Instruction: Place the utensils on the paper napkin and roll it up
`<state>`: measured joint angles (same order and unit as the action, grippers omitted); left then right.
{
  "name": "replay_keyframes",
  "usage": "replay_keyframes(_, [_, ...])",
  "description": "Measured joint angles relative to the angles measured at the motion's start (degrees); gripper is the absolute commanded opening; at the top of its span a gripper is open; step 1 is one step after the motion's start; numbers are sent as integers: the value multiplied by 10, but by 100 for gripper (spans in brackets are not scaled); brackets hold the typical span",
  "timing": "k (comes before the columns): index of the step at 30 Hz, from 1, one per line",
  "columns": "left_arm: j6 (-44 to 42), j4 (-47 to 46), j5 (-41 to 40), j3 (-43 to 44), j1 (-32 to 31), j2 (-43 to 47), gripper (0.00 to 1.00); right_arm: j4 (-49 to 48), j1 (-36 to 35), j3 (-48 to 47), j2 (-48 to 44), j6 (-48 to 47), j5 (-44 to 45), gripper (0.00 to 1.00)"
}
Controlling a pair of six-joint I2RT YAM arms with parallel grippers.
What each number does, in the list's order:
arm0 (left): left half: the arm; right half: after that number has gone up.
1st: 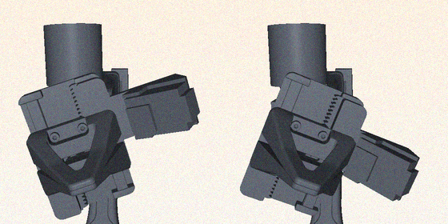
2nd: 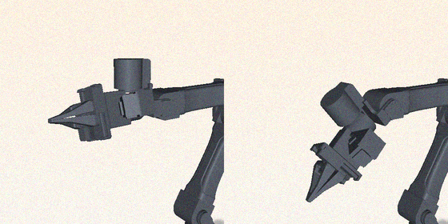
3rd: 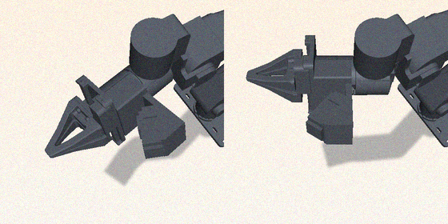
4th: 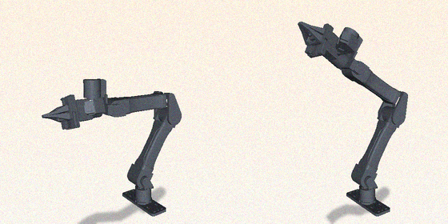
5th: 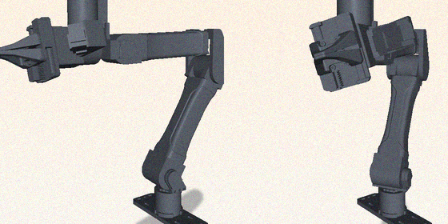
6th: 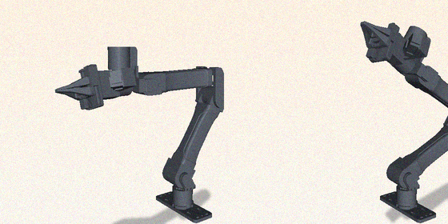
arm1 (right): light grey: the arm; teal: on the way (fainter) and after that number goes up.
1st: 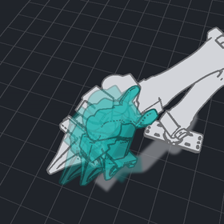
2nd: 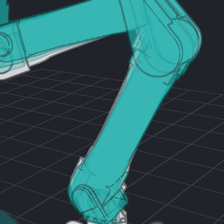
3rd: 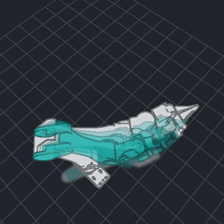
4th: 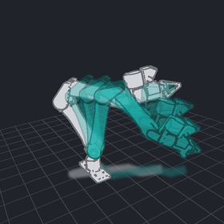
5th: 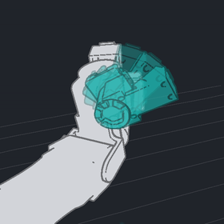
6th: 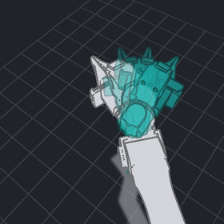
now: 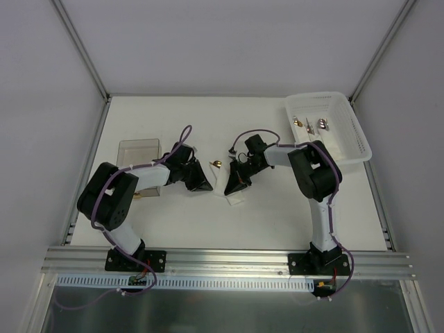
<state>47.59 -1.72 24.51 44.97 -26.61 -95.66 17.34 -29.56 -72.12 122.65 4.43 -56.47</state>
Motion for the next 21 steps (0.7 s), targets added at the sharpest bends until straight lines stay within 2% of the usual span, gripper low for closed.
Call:
replay_keyframes(7, [-3, 21, -13, 26, -12, -8, 4, 0, 0, 0, 0, 0, 0, 7])
replay_keyframes(21, [9, 5, -9, 54, -23, -62, 3, -16, 0, 8, 0, 12, -5, 6])
